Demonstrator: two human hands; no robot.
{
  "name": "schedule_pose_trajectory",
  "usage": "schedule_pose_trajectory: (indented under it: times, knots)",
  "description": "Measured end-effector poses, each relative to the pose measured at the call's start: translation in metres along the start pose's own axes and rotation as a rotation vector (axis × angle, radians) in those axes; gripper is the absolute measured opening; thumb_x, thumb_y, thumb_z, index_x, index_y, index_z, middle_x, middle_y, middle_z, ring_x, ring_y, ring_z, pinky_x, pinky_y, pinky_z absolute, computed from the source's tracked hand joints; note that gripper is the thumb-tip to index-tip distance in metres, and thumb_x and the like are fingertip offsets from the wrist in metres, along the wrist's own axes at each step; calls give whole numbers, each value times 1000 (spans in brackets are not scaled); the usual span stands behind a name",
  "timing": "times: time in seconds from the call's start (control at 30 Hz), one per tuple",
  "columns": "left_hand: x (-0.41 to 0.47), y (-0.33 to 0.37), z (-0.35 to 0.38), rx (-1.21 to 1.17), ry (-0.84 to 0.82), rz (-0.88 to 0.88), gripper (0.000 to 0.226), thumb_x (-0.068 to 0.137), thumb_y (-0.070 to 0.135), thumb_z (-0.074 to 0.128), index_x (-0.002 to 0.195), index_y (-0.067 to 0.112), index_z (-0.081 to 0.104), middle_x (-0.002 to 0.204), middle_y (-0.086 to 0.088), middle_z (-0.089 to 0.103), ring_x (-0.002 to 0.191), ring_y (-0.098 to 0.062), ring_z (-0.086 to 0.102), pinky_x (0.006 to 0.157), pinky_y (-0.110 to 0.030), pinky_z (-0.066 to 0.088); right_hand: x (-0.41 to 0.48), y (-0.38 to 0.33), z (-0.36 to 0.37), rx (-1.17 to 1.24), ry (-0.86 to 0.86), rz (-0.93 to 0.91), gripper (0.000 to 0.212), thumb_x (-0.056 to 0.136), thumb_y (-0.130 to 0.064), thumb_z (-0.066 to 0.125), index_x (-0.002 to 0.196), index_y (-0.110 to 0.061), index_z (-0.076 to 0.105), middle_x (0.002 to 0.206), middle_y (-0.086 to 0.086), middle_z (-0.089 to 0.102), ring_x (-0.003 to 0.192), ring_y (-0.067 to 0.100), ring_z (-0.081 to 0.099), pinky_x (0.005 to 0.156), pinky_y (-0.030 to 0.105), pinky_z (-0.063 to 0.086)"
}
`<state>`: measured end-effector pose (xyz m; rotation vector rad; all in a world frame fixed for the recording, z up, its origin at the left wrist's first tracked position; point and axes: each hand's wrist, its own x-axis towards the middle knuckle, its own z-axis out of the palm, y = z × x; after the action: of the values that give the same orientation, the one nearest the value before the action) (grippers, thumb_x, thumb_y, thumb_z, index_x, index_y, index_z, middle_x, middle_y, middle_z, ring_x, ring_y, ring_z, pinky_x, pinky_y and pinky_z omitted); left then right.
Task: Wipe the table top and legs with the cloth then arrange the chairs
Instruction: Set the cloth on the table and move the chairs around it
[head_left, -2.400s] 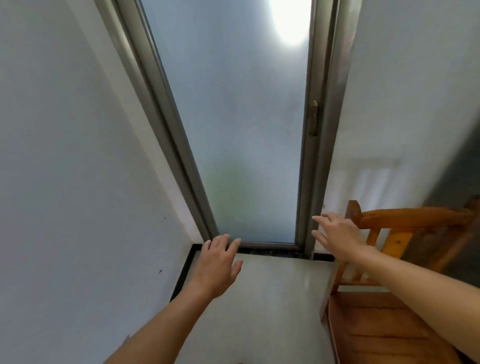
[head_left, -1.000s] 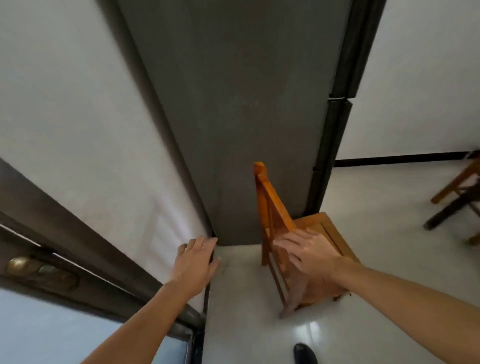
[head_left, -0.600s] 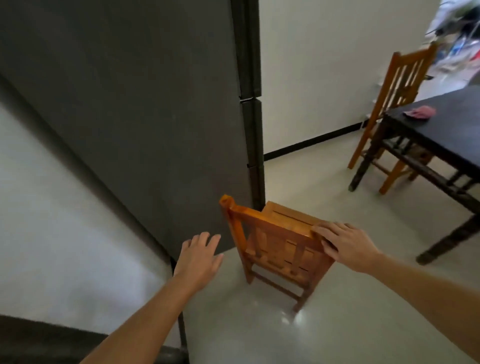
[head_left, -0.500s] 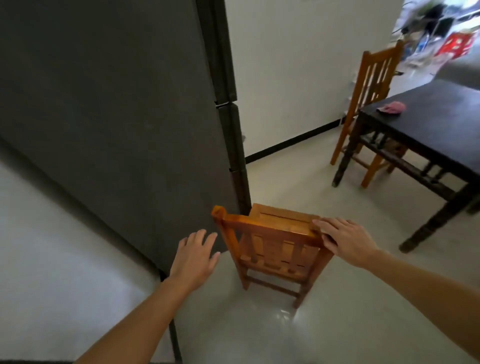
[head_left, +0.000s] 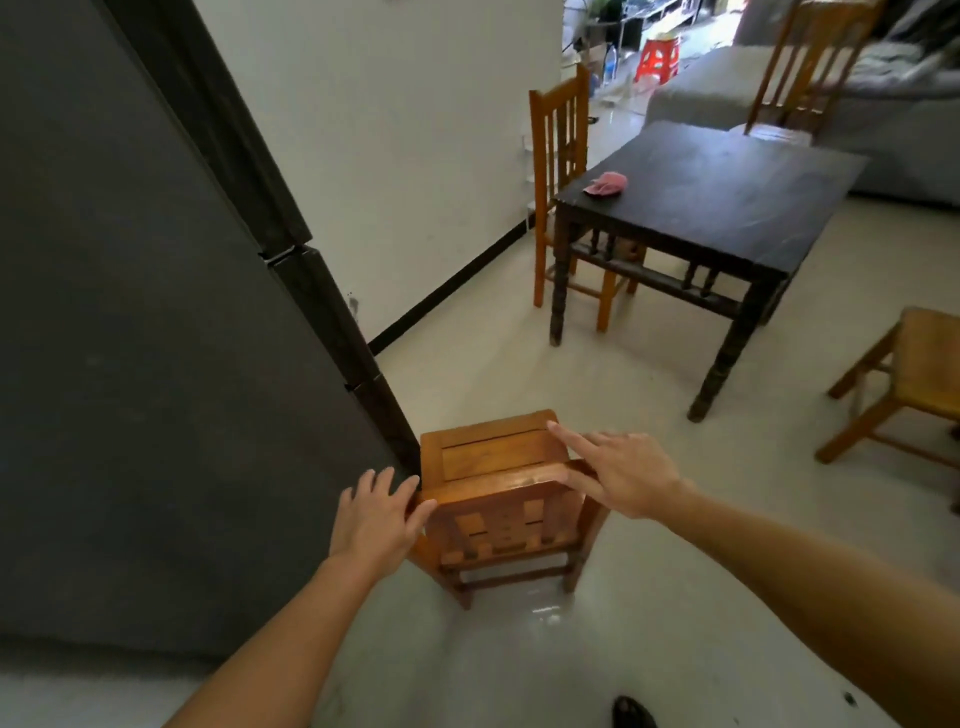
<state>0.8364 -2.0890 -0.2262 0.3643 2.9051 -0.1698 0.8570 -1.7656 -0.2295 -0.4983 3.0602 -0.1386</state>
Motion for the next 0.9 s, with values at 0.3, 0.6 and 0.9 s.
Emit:
schedule_pose_trajectory:
  times: [0.3, 0.6, 0.9]
  knots:
    - [6, 0, 11, -8, 198, 432, 68, 84, 76, 20, 112, 30, 61, 100, 8, 61, 84, -12, 58, 67, -27, 46, -49, -19, 24, 24, 209, 305, 81, 85, -74, 0, 153, -35, 24, 113, -6, 69, 96, 13, 65, 73, 23, 47]
    - [78, 60, -34, 53, 281, 593, 49, 90, 68, 32, 93, 27, 59, 93, 6, 56, 81, -13, 52, 71, -29, 47, -69, 39, 22, 14, 274, 582, 99, 77, -83, -12, 149, -34, 35, 115, -5, 69, 98, 16, 66, 72, 27, 49]
    - [174, 122, -54, 138, 449, 803, 56, 86, 71, 39, 72, 24, 65, 71, 4, 59, 59, -13, 52, 43, -25, 44, -64, 118, 25, 10, 294, 646, 104, 74, -90, -6, 139, -33, 53, 110, -9, 71, 87, 12, 67, 64, 21, 47]
